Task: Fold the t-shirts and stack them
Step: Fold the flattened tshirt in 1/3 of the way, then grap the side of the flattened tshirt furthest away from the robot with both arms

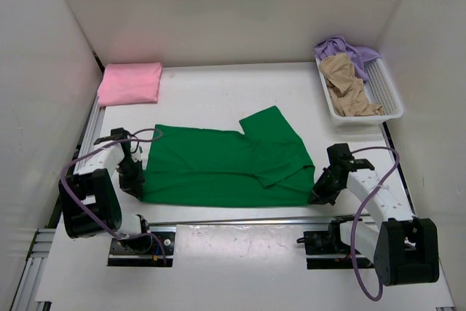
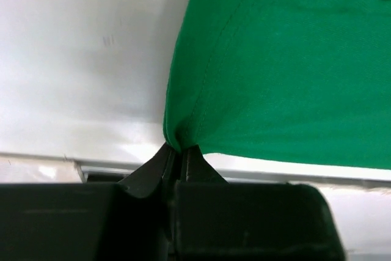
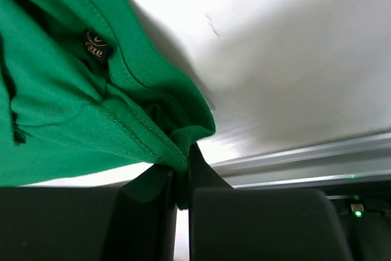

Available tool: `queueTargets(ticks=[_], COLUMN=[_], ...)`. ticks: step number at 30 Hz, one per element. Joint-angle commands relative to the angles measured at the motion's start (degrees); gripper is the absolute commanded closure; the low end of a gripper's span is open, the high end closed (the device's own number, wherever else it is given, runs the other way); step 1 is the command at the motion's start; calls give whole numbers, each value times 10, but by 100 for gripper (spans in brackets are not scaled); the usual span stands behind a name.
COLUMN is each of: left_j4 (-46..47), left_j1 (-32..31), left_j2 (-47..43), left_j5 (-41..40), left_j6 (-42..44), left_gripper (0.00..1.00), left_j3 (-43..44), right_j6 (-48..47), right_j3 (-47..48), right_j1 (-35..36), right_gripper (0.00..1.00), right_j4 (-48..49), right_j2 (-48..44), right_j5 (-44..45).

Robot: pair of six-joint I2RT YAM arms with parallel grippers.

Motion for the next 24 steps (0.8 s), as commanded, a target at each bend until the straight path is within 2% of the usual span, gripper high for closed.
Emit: queueTargets(ticks=[1, 2, 4, 5, 6, 7, 8, 11, 12, 13, 16, 17, 19, 20, 21, 24], left_j4=[-33, -33, -39, -44, -54, -61, -66, -66, -56, -48, -6, 16, 23, 29, 29, 43], left_j1=[6, 6, 6, 6, 6, 6, 6, 11, 11, 11, 5, 5, -10, -17, -17, -22], left_j2=[-22, -22, -22, -22, -22, -17, -17, -7, -7, -1, 41, 57, 125, 150, 199, 263], left_j5=[-44, -44, -44, -44, -44, -44, -44, -63, -63, -63, -45, -44, -44, -44, -34, -2], left_j6=[3, 3, 3, 3, 3, 3, 3, 3, 3, 3, 3, 3, 3, 3, 3, 3], left_gripper=[89, 89, 77, 69, 57, 33, 27, 24, 20, 18, 15, 15, 15, 15, 15, 15], left_j3=[-24, -29, -36, -36, -36, -26, -19, 40, 86, 111, 207, 229, 294, 317, 337, 411], right_j6=[16, 22, 22, 22, 11, 4, -5, -56, -75, -114, -161, -167, -172, -172, -172, -158], right_j3=[-13, -13, -13, -2, 7, 18, 35, 136, 169, 246, 374, 456, 538, 580, 667, 796], right_j1=[-5, -5, -5, -5, -5, -5, 0, 27, 35, 43, 63, 64, 64, 64, 64, 64], right_gripper=[92, 87, 78, 64, 52, 43, 35, 30, 28, 28, 27, 27, 27, 27, 27, 27], right_j4=[-43, -43, -53, -53, -53, -53, -53, -40, -34, -34, -34, -34, -34, -39, -39, -46], right_j2=[-24, -24, -29, -29, -29, -29, -29, -8, 26, 49, 177, 248, 322, 399, 438, 597], right_j5=[25, 25, 32, 32, 32, 32, 32, 45, 45, 45, 45, 45, 56, 63, 54, 47])
